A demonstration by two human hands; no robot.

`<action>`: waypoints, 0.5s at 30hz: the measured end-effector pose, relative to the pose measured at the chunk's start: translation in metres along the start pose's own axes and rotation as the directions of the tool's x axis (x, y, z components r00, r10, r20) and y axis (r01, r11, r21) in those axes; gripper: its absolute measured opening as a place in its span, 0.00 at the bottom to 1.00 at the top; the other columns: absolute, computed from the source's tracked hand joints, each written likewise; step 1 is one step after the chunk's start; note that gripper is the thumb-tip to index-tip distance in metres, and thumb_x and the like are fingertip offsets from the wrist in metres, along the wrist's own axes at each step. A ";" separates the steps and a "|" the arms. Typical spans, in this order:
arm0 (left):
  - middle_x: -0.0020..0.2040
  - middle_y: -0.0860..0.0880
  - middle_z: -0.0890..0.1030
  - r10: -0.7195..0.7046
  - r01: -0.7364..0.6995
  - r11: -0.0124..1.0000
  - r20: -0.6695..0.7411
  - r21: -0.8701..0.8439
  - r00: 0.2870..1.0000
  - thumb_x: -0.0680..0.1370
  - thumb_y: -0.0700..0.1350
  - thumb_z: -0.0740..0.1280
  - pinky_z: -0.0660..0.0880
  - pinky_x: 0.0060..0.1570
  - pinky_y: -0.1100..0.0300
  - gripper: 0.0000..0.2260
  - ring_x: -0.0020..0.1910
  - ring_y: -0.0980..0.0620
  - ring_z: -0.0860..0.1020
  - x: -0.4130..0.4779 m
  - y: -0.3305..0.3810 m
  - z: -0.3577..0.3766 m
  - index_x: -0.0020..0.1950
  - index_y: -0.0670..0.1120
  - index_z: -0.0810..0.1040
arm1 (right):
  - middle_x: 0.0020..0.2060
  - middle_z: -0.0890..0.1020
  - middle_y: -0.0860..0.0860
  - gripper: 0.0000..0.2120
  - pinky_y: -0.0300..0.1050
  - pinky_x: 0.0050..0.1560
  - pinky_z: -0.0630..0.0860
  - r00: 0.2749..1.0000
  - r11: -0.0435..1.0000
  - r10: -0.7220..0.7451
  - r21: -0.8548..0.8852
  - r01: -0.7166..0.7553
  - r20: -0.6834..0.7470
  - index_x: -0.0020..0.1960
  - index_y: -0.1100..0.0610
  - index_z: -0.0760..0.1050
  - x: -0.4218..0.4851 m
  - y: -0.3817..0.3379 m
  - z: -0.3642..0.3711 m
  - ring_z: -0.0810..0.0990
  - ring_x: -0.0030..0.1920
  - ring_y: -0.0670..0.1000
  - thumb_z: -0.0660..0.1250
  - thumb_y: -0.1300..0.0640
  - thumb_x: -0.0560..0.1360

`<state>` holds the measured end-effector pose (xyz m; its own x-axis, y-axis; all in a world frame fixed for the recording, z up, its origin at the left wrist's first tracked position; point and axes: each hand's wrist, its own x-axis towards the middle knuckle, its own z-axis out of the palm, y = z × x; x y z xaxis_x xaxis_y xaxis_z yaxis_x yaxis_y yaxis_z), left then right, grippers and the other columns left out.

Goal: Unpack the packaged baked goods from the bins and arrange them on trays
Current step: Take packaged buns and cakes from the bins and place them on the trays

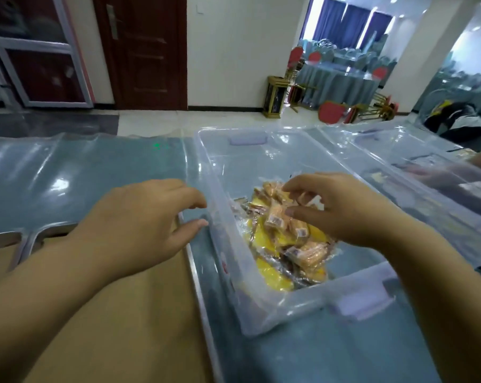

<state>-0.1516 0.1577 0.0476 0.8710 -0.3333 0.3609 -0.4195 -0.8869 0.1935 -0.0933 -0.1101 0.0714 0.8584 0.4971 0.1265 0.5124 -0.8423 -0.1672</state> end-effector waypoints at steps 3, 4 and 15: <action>0.45 0.54 0.82 0.069 -0.070 0.997 0.008 0.040 0.998 0.72 0.55 0.63 0.78 0.35 0.49 0.12 0.42 0.49 0.81 0.034 0.028 0.011 0.49 0.52 0.80 | 0.53 0.78 0.45 0.18 0.47 0.48 0.76 0.997 0.997 -0.001 -0.078 0.007 0.072 0.62 0.46 0.72 0.012 0.055 0.003 0.76 0.51 0.47 0.65 0.44 0.74; 0.44 0.54 0.82 0.090 -0.091 0.994 0.020 0.064 0.996 0.73 0.55 0.63 0.78 0.33 0.50 0.11 0.40 0.50 0.81 0.046 0.037 0.016 0.49 0.51 0.81 | 0.54 0.78 0.44 0.18 0.45 0.46 0.75 0.994 0.994 -0.010 -0.110 0.022 0.112 0.62 0.45 0.71 0.016 0.070 0.005 0.76 0.51 0.47 0.64 0.43 0.74; 0.58 0.52 0.74 0.001 -0.202 0.942 0.597 0.269 0.802 0.77 0.58 0.59 0.72 0.47 0.56 0.16 0.55 0.49 0.74 0.146 0.090 0.110 0.63 0.56 0.69 | 0.52 0.76 0.46 0.18 0.42 0.44 0.68 0.774 0.882 -0.201 -0.233 0.410 0.601 0.63 0.48 0.72 0.061 0.151 0.048 0.70 0.45 0.47 0.67 0.48 0.74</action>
<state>-0.0344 -0.0060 0.0171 0.8508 -0.4597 -0.2547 -0.5022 -0.8540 -0.1361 0.0380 -0.1968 0.0072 0.5752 0.6790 -0.4562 0.7983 -0.5875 0.1320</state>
